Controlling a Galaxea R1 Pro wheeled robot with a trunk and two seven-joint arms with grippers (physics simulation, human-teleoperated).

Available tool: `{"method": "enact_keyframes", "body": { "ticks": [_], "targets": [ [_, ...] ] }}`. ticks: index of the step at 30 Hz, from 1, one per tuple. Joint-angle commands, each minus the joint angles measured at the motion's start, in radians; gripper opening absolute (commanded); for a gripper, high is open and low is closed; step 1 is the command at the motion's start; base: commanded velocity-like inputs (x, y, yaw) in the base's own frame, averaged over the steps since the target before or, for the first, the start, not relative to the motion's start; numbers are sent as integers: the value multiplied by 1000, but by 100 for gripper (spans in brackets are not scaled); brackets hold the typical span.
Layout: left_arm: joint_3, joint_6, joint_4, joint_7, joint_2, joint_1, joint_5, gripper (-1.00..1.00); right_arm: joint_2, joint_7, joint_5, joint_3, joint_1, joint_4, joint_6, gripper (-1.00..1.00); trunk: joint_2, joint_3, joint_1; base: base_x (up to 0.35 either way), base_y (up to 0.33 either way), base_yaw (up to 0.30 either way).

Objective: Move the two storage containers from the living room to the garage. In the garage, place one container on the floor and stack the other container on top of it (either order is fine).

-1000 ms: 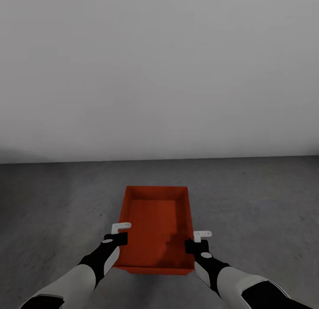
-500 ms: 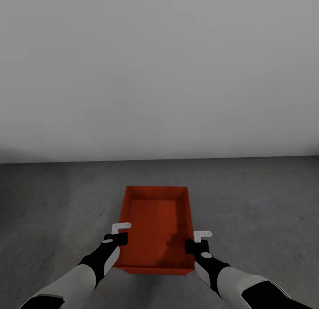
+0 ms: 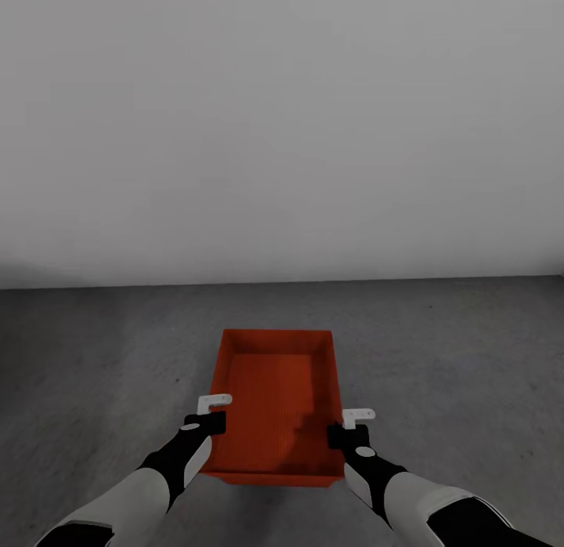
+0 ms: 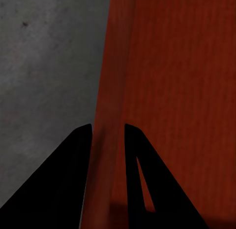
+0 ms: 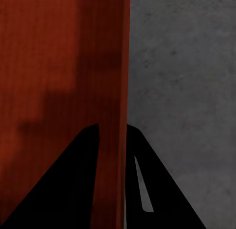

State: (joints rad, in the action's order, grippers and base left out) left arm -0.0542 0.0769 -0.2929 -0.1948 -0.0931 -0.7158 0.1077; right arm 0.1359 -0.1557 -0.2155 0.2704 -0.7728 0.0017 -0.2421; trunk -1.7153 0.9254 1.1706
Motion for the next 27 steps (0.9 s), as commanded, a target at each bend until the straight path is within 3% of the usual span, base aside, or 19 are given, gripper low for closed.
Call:
{"method": "enact_keyframes", "body": {
  "ticks": [1, 6, 27],
  "targets": [
    [27, 6, -3, -74, 2, -1, -2, -100, -65, -64, -18, -20, 0, 0, -6, -100, -8, 4, 4, 0, 0, 0],
    [27, 7, -3, -74, 1, -1, -1, -100, -65, -64, -18, -20, 0, 0, -6, -100, -43, 19, 23, 0, 0, 0],
    [27, 7, -3, -74, 1, -1, 0, -100, -65, -64, -18, -20, 0, 0, -6, -100, -50, 23, 27, 0, 0, 0]
  ]
}}
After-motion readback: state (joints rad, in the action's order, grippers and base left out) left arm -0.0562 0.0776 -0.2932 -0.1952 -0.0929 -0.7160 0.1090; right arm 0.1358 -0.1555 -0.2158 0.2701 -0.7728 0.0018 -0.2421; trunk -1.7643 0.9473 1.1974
